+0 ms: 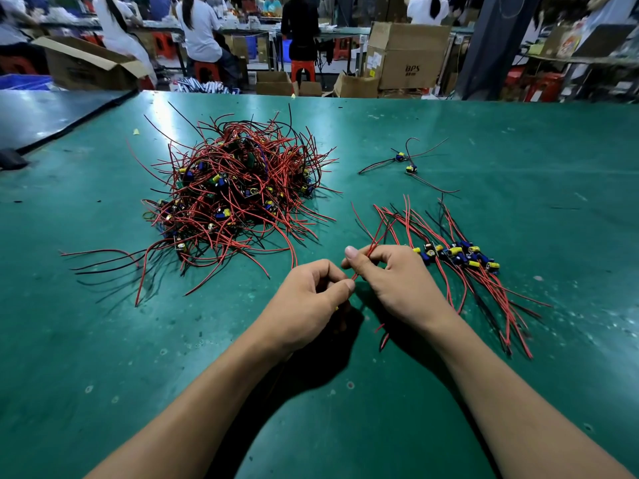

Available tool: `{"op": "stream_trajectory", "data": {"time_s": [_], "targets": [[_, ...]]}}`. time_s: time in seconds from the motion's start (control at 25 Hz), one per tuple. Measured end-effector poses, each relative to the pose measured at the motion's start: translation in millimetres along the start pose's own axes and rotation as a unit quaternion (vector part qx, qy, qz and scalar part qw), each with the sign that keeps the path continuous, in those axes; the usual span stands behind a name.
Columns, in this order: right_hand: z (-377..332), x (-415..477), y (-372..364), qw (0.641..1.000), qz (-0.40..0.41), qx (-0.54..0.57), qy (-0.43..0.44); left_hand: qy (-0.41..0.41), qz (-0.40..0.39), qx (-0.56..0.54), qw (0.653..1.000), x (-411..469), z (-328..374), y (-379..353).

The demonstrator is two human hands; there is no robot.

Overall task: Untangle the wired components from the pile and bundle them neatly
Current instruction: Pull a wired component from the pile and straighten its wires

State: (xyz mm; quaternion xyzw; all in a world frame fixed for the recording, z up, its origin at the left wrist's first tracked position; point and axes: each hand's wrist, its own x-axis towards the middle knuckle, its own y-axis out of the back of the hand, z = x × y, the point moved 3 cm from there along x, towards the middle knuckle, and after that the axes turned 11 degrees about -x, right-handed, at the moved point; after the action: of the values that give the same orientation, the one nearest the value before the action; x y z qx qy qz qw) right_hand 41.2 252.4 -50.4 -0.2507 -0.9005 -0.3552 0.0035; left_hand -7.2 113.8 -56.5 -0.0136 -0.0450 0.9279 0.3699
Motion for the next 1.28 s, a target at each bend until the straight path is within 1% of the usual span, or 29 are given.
{"op": "stream_trajectory", "data": {"time_s": [0.08, 0.2, 0.28, 0.32, 0.36, 0.4, 0.44, 0.48, 0.52, 0.6, 0.68, 0.76, 0.88, 1.0, 1.12, 1.2, 1.28], "targets": [[4.1, 2.3, 4.6, 0.999, 0.036, -0.036, 0.006, 0.003, -0.011, 0.009, 1.000, -0.6, 1.0, 0.0], [15.7, 6.7, 19.0, 0.994, 0.103, -0.038, -0.019, 0.011, -0.028, 0.010, 1.000, -1.9, 2.0, -1.2], [18.8, 6.9, 20.6, 0.993, 0.110, -0.021, -0.045, 0.015, -0.030, 0.003, 0.999, -2.1, 1.9, -1.3], [18.5, 7.1, 17.7, 0.992, 0.098, 0.034, -0.074, 0.016, -0.029, -0.003, 0.999, -2.2, 1.7, -0.8], [17.3, 7.1, 14.3, 0.982, 0.077, 0.127, -0.113, 0.017, -0.028, -0.011, 0.999, -2.1, 1.5, -0.1], [15.4, 7.4, 11.3, 0.958, 0.052, 0.235, -0.157, 0.019, -0.029, -0.021, 0.999, -2.1, 1.5, 0.5], [13.3, 7.5, 10.0, 0.925, 0.024, 0.326, -0.192, 0.020, -0.030, -0.028, 0.999, -2.1, 1.5, 1.1], [11.8, 7.8, 9.7, 0.897, -0.003, 0.388, -0.212, 0.021, -0.032, -0.031, 0.999, -2.3, 1.5, 1.3], [10.3, 7.6, 10.2, 0.876, -0.028, 0.428, -0.222, 0.023, -0.034, -0.031, 0.999, -2.5, 1.4, 1.3], [9.2, 7.3, 12.2, 0.854, -0.058, 0.462, -0.233, 0.030, -0.037, -0.037, 0.998, -2.7, 1.2, 0.7], [8.5, 6.5, 11.6, 0.853, -0.064, 0.461, -0.237, 0.038, -0.035, -0.046, 0.998, -2.5, 0.9, 1.4], [7.9, 6.1, 10.6, 0.862, -0.056, 0.449, -0.229, 0.048, -0.028, -0.058, 0.997, -2.8, 0.8, 2.0], [6.2, 5.0, 7.8, 0.874, -0.045, 0.433, -0.218, 0.074, 0.006, -0.107, 0.991, -1.9, 0.9, 0.7], [5.9, 4.0, 6.4, 0.875, -0.018, 0.430, -0.222, 0.114, 0.049, -0.205, 0.971, 2.1, 1.3, 2.9], [5.0, 2.2, 6.8, 0.879, 0.000, 0.419, -0.228, 0.143, 0.067, -0.272, 0.949, 5.1, 2.1, 7.4], [1.7, -3.3, 4.1, 0.895, -0.006, 0.388, -0.219, 0.139, 0.078, -0.319, 0.934, 7.3, 3.5, 11.1], [-5.8, -11.4, -3.1, 0.928, -0.020, 0.324, -0.184, 0.120, 0.088, -0.364, 0.920, 9.5, 5.7, 16.1]]}}
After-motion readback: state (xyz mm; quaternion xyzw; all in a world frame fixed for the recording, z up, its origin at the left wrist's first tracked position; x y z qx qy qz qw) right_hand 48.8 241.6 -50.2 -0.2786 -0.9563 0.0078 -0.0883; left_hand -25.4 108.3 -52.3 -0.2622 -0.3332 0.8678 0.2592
